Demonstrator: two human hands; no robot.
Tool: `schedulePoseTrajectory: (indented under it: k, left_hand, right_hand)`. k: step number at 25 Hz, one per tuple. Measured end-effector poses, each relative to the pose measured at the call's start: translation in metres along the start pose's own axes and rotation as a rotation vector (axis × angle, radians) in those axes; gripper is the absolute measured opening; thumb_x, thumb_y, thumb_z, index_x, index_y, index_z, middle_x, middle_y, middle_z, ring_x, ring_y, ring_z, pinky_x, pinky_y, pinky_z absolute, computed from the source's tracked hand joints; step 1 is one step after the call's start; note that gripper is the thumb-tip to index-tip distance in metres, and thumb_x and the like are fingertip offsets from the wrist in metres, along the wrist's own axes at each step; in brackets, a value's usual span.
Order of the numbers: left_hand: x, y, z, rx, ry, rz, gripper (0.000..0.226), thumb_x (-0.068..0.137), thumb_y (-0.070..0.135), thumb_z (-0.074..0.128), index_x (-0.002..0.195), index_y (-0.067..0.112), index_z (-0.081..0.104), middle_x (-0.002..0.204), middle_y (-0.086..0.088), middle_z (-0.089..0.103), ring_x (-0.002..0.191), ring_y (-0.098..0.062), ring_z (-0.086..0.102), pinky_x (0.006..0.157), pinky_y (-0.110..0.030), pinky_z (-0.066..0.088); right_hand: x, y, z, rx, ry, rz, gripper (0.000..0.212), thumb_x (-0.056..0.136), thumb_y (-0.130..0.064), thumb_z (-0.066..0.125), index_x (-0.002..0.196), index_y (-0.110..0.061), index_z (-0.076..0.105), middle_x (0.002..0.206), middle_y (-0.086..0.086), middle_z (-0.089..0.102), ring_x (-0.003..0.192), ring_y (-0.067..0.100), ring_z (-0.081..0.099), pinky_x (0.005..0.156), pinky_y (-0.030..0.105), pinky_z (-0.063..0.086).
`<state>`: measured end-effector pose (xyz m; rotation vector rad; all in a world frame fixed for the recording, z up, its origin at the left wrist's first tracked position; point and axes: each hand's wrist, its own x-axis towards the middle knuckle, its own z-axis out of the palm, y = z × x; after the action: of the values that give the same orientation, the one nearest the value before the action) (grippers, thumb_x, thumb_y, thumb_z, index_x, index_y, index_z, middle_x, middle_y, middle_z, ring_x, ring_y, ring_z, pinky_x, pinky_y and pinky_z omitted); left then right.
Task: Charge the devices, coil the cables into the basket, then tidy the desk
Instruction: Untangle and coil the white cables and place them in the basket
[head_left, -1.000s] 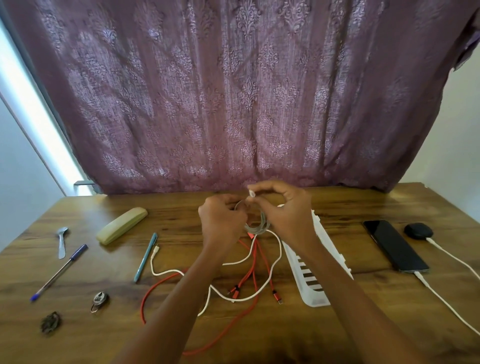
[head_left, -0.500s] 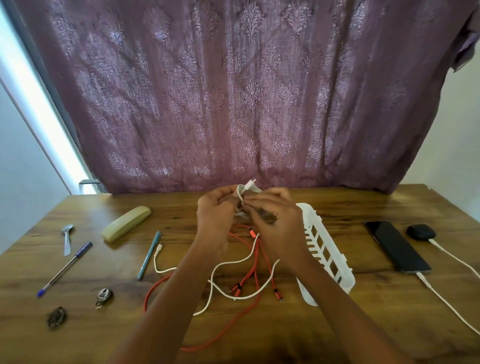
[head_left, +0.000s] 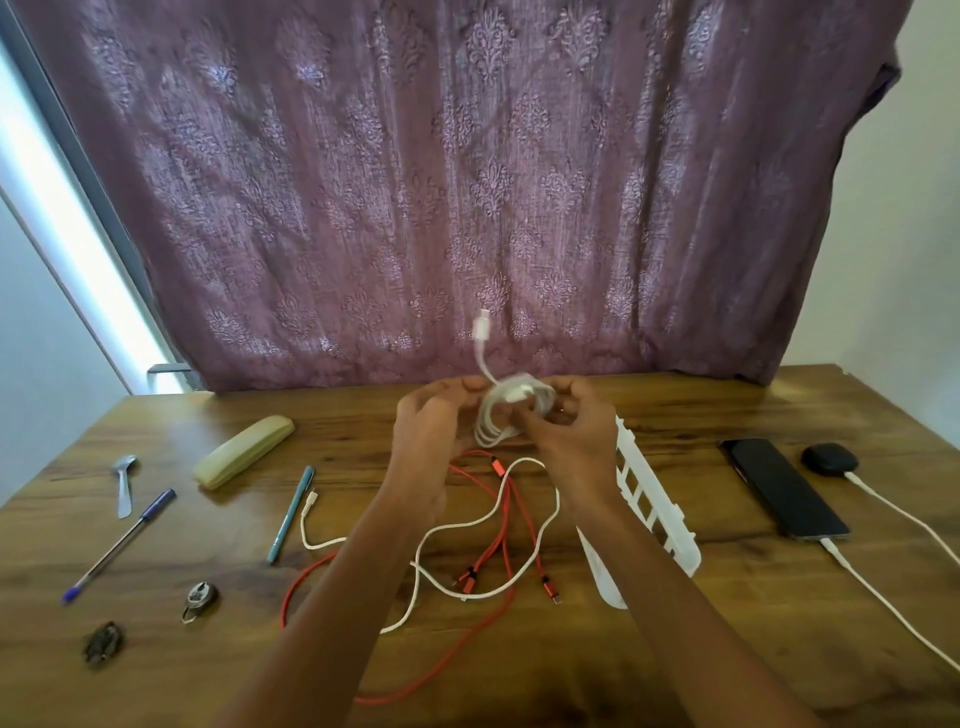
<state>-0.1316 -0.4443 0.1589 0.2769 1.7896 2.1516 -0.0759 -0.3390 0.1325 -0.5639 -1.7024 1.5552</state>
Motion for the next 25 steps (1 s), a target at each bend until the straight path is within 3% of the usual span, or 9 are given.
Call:
schedulePoseTrajectory:
  k: [3, 7, 10, 12, 14, 16, 18, 20, 25]
  left_hand:
    - [-0.003, 0.000, 0.001, 0.003, -0.064, -0.013, 0.022, 0.090, 0.005, 0.045, 0.094, 0.002, 0.067, 0.089, -0.014, 0.073, 0.083, -0.023, 0.070, 0.074, -0.028, 0.058]
    - [-0.003, -0.006, -0.001, -0.048, -0.166, -0.063, 0.021, 0.092, 0.015, 0.053, 0.099, 0.002, 0.067, 0.093, -0.013, 0.072, 0.088, -0.022, 0.069, 0.082, -0.032, 0.055]
    - [-0.002, -0.011, -0.002, 0.031, -0.161, 0.022, 0.023, 0.084, 0.016, 0.066, 0.105, 0.007, 0.066, 0.099, -0.012, 0.072, 0.096, -0.024, 0.068, 0.090, -0.041, 0.052]
    - [0.002, -0.012, -0.003, 0.055, -0.142, 0.061, 0.027, 0.083, 0.011, 0.065, 0.110, 0.010, 0.064, 0.102, -0.010, 0.072, 0.099, -0.026, 0.067, 0.092, -0.047, 0.051]
    - [0.008, -0.011, -0.004, 0.066, -0.159, 0.058, 0.037, 0.085, 0.008, 0.063, 0.122, 0.010, 0.058, 0.108, -0.009, 0.070, 0.104, -0.026, 0.065, 0.096, -0.049, 0.048]
    - [0.012, -0.010, -0.006, -0.008, -0.175, 0.005, 0.045, 0.087, 0.006, 0.059, 0.130, 0.007, 0.050, 0.115, -0.010, 0.067, 0.106, -0.026, 0.064, 0.098, -0.052, 0.045]
    - [0.012, -0.009, -0.009, -0.164, -0.208, -0.053, 0.040, 0.089, 0.003, 0.055, 0.129, 0.005, 0.051, 0.111, -0.010, 0.067, 0.092, -0.021, 0.068, 0.090, -0.048, 0.050]
    - [0.011, -0.008, -0.011, -0.286, -0.224, -0.073, 0.037, 0.088, 0.001, 0.053, 0.125, 0.006, 0.055, 0.103, -0.009, 0.067, 0.075, -0.013, 0.068, 0.079, -0.037, 0.052]
    - [0.004, -0.009, -0.003, -0.033, -0.079, 0.150, 0.023, 0.088, 0.005, 0.057, 0.109, 0.008, 0.067, 0.100, -0.012, 0.072, 0.089, -0.023, 0.069, 0.079, -0.032, 0.058]
  right_hand:
    - [0.005, 0.004, -0.002, -0.221, 0.037, -0.116, 0.013, 0.072, -0.017, 0.079, 0.079, -0.013, 0.069, 0.068, -0.004, 0.065, 0.058, 0.007, 0.060, 0.049, 0.008, 0.041]
    - [0.008, 0.004, -0.004, -0.330, 0.026, -0.174, 0.015, 0.077, -0.012, 0.074, 0.091, -0.007, 0.072, 0.072, -0.006, 0.062, 0.059, -0.004, 0.054, 0.053, 0.001, 0.039]
    - [0.012, 0.005, -0.005, -0.321, 0.009, -0.161, 0.013, 0.078, -0.015, 0.074, 0.089, -0.009, 0.072, 0.072, -0.005, 0.065, 0.059, -0.001, 0.056, 0.055, 0.004, 0.044]
    - [0.012, 0.007, -0.003, -0.242, -0.051, -0.112, 0.007, 0.077, -0.021, 0.076, 0.082, -0.018, 0.071, 0.074, -0.002, 0.070, 0.063, 0.008, 0.065, 0.063, 0.023, 0.056]
    - [0.009, 0.007, -0.002, -0.199, -0.136, -0.085, 0.005, 0.080, -0.024, 0.073, 0.078, -0.027, 0.069, 0.074, 0.001, 0.071, 0.070, 0.017, 0.068, 0.068, 0.043, 0.057]
    - [0.006, 0.006, -0.004, -0.177, -0.239, -0.069, 0.004, 0.085, -0.025, 0.066, 0.084, -0.028, 0.068, 0.080, 0.004, 0.071, 0.077, 0.020, 0.068, 0.074, 0.048, 0.055]
    - [0.005, 0.003, -0.007, -0.066, -0.333, -0.003, 0.011, 0.090, -0.029, 0.059, 0.093, -0.027, 0.069, 0.087, 0.012, 0.071, 0.083, 0.030, 0.068, 0.076, 0.052, 0.055]
    - [0.004, 0.000, -0.010, 0.099, -0.371, 0.097, 0.019, 0.093, -0.024, 0.053, 0.102, -0.020, 0.070, 0.095, 0.016, 0.071, 0.085, 0.033, 0.069, 0.075, 0.048, 0.057]
    - [0.006, -0.008, -0.012, 0.341, -0.304, 0.326, 0.020, 0.093, -0.011, 0.053, 0.099, 0.000, 0.068, 0.084, 0.013, 0.072, 0.072, 0.020, 0.070, 0.056, 0.024, 0.057]
